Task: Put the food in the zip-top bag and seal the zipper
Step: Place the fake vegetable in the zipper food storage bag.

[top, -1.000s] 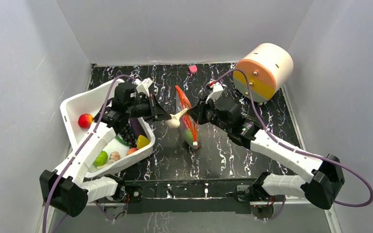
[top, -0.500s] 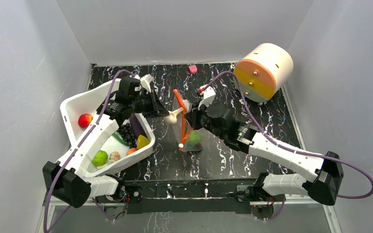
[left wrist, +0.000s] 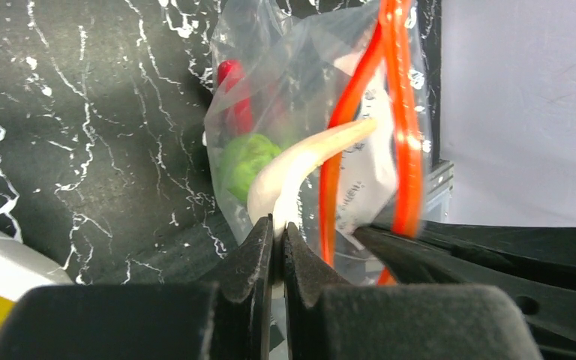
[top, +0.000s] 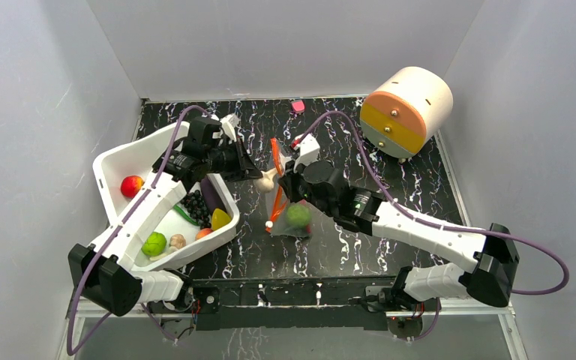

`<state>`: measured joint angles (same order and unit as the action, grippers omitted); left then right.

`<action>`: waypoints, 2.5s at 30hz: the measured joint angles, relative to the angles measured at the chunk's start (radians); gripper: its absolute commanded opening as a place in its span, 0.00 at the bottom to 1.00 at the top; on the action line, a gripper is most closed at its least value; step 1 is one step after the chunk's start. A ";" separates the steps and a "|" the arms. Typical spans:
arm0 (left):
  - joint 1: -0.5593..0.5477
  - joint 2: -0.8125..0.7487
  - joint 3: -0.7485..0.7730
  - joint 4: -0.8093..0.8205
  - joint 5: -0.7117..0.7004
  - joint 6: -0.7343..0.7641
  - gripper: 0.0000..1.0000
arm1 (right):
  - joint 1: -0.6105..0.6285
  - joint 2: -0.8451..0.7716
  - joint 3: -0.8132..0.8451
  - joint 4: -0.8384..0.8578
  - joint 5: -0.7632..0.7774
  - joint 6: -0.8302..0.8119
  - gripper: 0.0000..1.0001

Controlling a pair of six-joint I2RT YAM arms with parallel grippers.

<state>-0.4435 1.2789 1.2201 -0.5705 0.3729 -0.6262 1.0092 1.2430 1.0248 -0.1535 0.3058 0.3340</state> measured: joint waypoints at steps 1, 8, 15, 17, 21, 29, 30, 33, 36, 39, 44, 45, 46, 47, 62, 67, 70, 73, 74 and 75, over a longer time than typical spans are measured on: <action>-0.003 0.000 0.000 0.009 0.010 -0.004 0.00 | 0.003 0.012 0.005 0.001 0.003 0.000 0.00; -0.013 -0.003 -0.038 0.137 0.091 -0.070 0.00 | 0.024 0.061 0.021 0.003 0.007 0.011 0.00; -0.017 -0.029 -0.134 0.261 0.133 -0.134 0.00 | 0.025 0.059 0.007 0.034 0.005 0.035 0.00; -0.019 -0.029 -0.152 0.278 0.138 -0.132 0.00 | 0.025 0.049 -0.018 0.059 0.003 0.042 0.00; -0.032 -0.031 -0.180 0.279 0.143 -0.106 0.00 | 0.026 0.016 -0.060 0.098 0.003 0.066 0.00; -0.055 -0.114 -0.290 0.356 0.200 -0.100 0.00 | 0.028 -0.021 -0.104 0.172 0.016 0.119 0.00; -0.057 -0.137 -0.346 0.436 0.242 -0.138 0.00 | 0.029 -0.021 -0.107 0.176 0.014 0.126 0.00; -0.062 -0.142 -0.403 0.545 0.279 -0.197 0.00 | 0.029 -0.020 -0.107 0.195 0.010 0.153 0.00; -0.067 -0.144 -0.439 0.603 0.298 -0.236 0.00 | 0.030 -0.019 -0.107 0.199 0.003 0.165 0.00; -0.073 -0.143 -0.436 0.599 0.287 -0.205 0.00 | 0.029 -0.019 -0.107 0.204 -0.005 0.174 0.00; -0.078 -0.126 -0.383 0.484 0.218 -0.108 0.09 | 0.030 -0.019 -0.107 0.203 -0.045 0.206 0.00; -0.078 -0.125 -0.374 0.470 0.206 -0.098 0.19 | 0.030 -0.020 -0.107 0.202 -0.052 0.215 0.00; -0.078 -0.126 -0.367 0.458 0.199 -0.095 0.30 | 0.030 -0.022 -0.107 0.201 -0.055 0.219 0.00; -0.079 -0.127 -0.362 0.454 0.195 -0.091 0.40 | 0.029 -0.025 -0.107 0.196 -0.058 0.222 0.00; -0.079 -0.209 -0.233 0.299 0.146 -0.061 0.62 | 0.030 -0.158 -0.123 0.130 0.007 0.196 0.00; -0.082 -0.256 -0.168 0.242 0.116 -0.028 0.63 | 0.030 -0.159 -0.123 0.043 0.072 0.164 0.00; -0.083 -0.279 -0.130 0.183 0.052 0.008 0.63 | 0.030 -0.168 -0.123 0.006 0.111 0.147 0.00; -0.083 -0.292 -0.093 0.097 -0.069 0.051 0.63 | 0.030 -0.190 -0.123 -0.027 0.153 0.131 0.00; -0.083 -0.293 -0.086 0.071 -0.114 0.064 0.63 | 0.030 -0.197 -0.123 -0.036 0.166 0.126 0.00; -0.083 -0.294 -0.082 0.045 -0.162 0.076 0.64 | 0.030 -0.204 -0.123 -0.044 0.175 0.122 0.00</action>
<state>-0.5266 0.9848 1.1381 -0.5255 0.2108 -0.5507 1.0389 1.0393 0.9020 -0.1978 0.4805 0.4561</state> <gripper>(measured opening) 0.630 0.009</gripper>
